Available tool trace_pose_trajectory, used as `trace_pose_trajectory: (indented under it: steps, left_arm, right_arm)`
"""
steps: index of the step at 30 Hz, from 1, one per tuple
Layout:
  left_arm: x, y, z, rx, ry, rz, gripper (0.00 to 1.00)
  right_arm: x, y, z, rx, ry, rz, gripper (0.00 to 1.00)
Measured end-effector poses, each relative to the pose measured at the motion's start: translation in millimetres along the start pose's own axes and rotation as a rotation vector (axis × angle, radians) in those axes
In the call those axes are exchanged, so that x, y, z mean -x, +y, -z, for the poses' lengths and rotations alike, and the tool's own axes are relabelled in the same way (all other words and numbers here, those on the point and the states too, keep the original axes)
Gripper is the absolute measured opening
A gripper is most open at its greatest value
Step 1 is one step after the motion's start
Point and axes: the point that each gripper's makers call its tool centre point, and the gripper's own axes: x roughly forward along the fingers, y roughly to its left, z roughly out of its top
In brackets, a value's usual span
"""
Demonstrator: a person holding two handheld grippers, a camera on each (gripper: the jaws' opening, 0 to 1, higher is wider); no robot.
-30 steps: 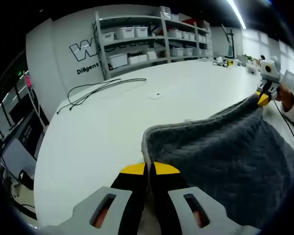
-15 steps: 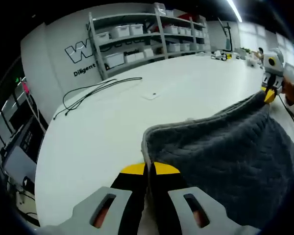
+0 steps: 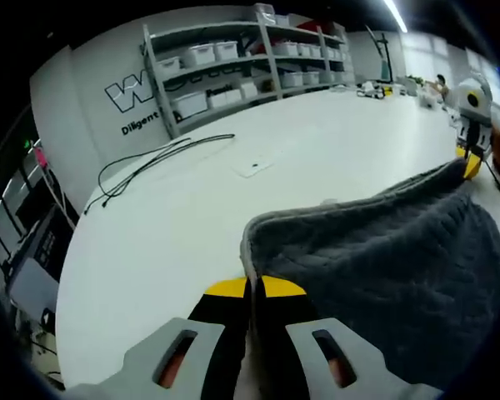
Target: Open the folded towel by lifting each exposed corner and separating the folded layers until the towel lies flat within the target outline without major curled edges
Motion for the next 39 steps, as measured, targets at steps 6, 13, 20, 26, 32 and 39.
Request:
trace_pose_trajectory:
  steps: [6, 13, 20, 26, 32, 39]
  left_arm:
    - [-3.1, -4.2, -4.6, -0.021, 0.001, -0.008, 0.03]
    - [-11.4, -5.7, -9.0, -0.003, -0.005, -0.006, 0.03]
    - [-20.5, -9.6, -15.9, 0.001, -0.01, -0.003, 0.03]
    - [-30.6, -15.4, -22.9, -0.005, -0.016, 0.004, 0.04]
    - [-38.4, -21.4, -29.6, -0.014, -0.017, 0.011, 0.04]
    - [-49.1, -26.0, -37.6, -0.024, -0.018, 0.017, 0.04]
  right_arm:
    - [2.7, -1.5, 7.1, -0.004, 0.027, 0.006, 0.0]
    - [5.2, -2.7, 13.1, 0.014, 0.062, 0.027, 0.0]
    - [8.4, 1.2, 17.6, 0.002, 0.084, 0.005, 0.0]
    - [11.1, 4.9, 21.5, -0.008, 0.096, -0.021, 0.0]
    - [15.7, 9.8, 26.9, -0.003, 0.11, -0.04, 0.0]
    - [19.6, 12.4, 31.5, -0.015, 0.112, -0.055, 0.0]
